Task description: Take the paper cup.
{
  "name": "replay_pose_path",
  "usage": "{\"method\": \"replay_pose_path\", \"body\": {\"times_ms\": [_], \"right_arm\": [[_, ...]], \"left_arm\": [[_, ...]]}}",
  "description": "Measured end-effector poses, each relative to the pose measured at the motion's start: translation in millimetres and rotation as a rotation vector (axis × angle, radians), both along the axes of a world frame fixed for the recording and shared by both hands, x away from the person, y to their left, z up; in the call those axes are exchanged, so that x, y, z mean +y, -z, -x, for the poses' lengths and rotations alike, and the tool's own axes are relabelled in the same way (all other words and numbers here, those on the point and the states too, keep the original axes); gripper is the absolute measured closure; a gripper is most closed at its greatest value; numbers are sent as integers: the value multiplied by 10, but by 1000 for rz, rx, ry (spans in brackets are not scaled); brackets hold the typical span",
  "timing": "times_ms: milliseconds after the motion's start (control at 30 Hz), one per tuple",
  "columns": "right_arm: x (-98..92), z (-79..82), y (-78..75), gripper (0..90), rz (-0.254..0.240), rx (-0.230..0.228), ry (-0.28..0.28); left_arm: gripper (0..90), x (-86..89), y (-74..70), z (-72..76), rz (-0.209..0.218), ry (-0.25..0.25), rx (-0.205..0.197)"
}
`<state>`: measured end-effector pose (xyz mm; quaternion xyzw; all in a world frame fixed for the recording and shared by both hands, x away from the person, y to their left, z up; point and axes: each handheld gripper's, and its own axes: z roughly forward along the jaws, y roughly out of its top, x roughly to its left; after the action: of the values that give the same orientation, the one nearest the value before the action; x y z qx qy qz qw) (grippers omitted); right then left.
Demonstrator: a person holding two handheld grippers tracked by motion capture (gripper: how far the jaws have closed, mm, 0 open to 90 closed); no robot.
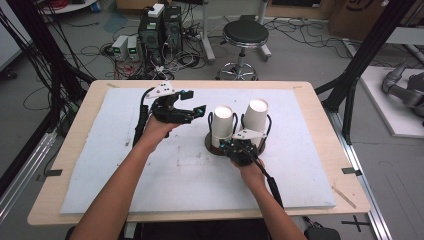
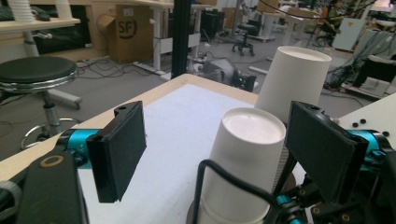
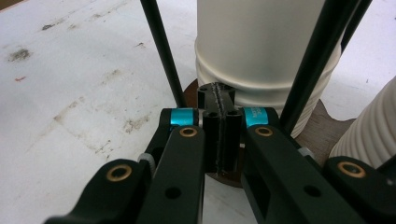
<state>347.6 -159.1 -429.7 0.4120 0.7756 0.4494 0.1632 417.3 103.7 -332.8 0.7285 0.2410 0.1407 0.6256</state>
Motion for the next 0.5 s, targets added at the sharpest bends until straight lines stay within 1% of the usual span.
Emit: {"method": "replay_pose_path", "body": {"times_ms": [133, 167, 200, 233, 267, 333, 367, 400, 433, 500], "right_arm": [[-1, -3, 0, 900, 1, -1, -1], [-1, -5, 0, 900, 1, -2, 0], [0, -4, -1, 900, 1, 0, -1], [0, -4, -1, 900, 1, 0, -1], [-2, -9, -1, 900, 3, -2, -4], [-1, -10, -1, 900, 4, -1, -3], [-3, -11, -2, 900, 3, 0, -6], [-2, -11, -2, 900, 2, 2, -5], [-1, -14, 1, 900, 5, 3, -5], [-2, -14, 2, 900, 6, 4, -5]], "left_arm": [[206, -162, 4, -63, -13, 27, 15], [206, -252, 20, -94, -33, 42, 28], [206, -298, 32, -107, -43, 49, 32], [206, -298, 32, -107, -43, 49, 32], [206, -354, 54, -119, -51, 56, 38], [206, -432, 102, -134, -75, 63, 52], [206, -483, 146, -148, -97, 68, 61], [205, -483, 146, -148, -97, 68, 61], [205, -526, 173, -163, -88, 69, 73], [205, -538, 175, -165, -87, 67, 75]]}}
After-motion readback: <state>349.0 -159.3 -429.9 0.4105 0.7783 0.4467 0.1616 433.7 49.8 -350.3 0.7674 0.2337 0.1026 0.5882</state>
